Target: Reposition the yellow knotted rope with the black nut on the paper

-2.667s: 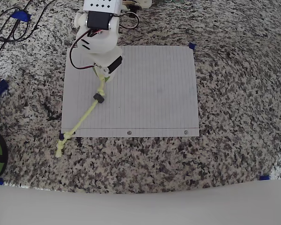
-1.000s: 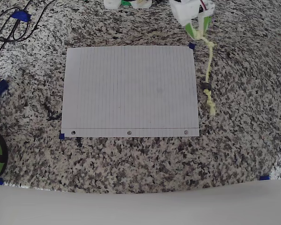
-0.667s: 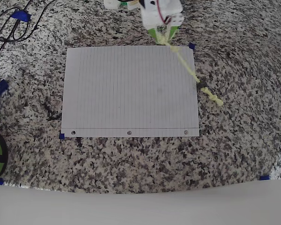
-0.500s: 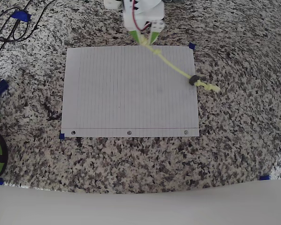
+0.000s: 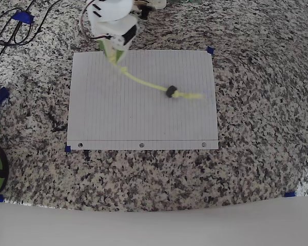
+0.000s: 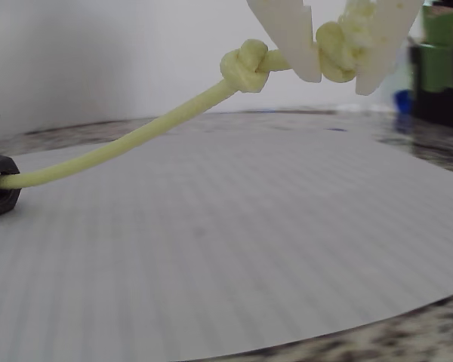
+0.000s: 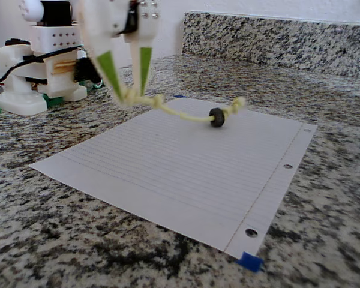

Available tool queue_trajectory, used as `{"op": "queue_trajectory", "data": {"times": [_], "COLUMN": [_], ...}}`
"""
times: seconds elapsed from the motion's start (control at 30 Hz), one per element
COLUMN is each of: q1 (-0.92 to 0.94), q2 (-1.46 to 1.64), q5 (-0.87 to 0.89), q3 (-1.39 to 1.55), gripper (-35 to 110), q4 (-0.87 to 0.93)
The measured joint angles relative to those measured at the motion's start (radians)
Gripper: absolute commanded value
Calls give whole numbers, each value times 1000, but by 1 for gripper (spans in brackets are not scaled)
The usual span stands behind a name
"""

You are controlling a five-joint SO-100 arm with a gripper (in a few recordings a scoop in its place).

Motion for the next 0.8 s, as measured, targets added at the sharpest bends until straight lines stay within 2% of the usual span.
{"op": "queue_trajectory", "data": {"times": [0.37, 0.5, 0.67, 0.8], "q1": [422, 537, 531, 377], "q2": [-57, -66, -17, 34], "q5": [-89, -100, -83, -58], "q3": [0, 0, 3, 28], "gripper": [0, 0, 0, 0], "q4": [-184, -158, -11, 46]}}
